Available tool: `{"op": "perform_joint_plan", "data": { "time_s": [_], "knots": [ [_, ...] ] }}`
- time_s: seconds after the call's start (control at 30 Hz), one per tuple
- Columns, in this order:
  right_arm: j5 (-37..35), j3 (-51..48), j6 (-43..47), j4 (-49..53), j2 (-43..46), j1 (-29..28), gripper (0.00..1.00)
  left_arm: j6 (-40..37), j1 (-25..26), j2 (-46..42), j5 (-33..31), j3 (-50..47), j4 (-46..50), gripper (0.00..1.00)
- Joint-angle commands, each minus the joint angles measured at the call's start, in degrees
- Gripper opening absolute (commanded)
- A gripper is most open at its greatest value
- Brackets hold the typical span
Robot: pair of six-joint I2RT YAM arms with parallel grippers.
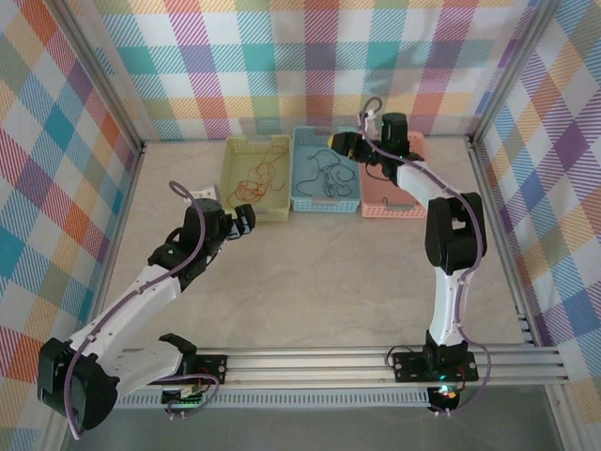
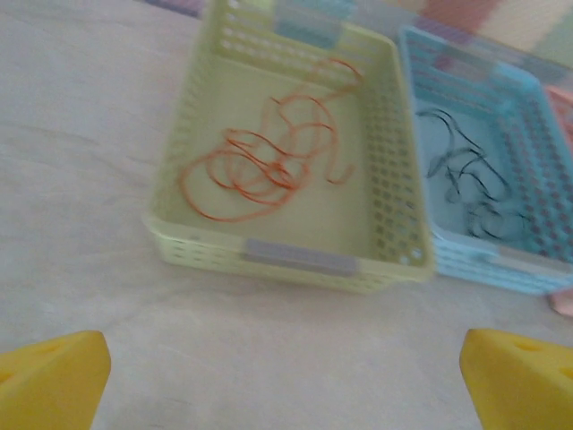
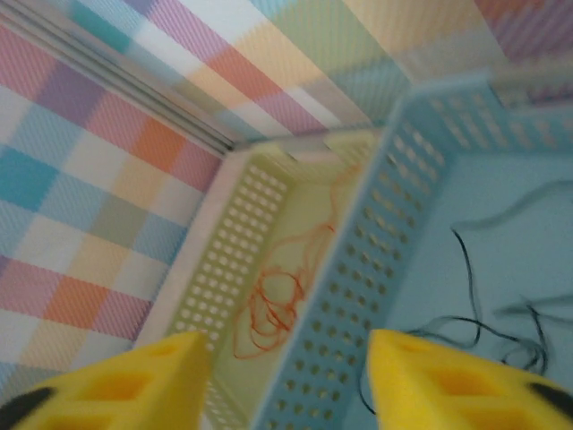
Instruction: Untangle the cables
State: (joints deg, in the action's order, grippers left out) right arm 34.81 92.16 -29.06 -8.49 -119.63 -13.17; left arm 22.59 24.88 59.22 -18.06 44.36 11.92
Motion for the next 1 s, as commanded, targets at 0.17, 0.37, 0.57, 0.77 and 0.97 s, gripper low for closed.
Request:
{"op": "perform_joint_plan", "data": {
  "time_s": [0.17,0.37,0.57,0.77,0.97],
  "knots": [
    [-20.6,-23.0,10.5,-5.1,20.1,-1.4,0.81,-15.0,-2.9,-0.8,-13.4,-9.7,-18.4,1.00],
    [-39.8,-42.7,17.6,-8.0,36.7,-1.4,1.00,-22.2,-6.2,6.1,-4.2,-13.5,-28.5,1.00],
    [-50.5,-59.4,22.4,-14.1,47.7,0.9,1.00,-23.3,-12.9,13.6,3.1,-17.3,-41.3,1.00],
    [-53.2,-69.3,24.7,-22.9,47.2,6.4,1.00,-25.6,-14.8,17.1,9.0,-14.2,-40.9,1.00],
    [-52.1,-71.7,25.2,-37.9,39.5,9.5,1.00,-27.6,-16.4,19.7,7.3,-14.9,-41.4,1.00]
  ]
}}
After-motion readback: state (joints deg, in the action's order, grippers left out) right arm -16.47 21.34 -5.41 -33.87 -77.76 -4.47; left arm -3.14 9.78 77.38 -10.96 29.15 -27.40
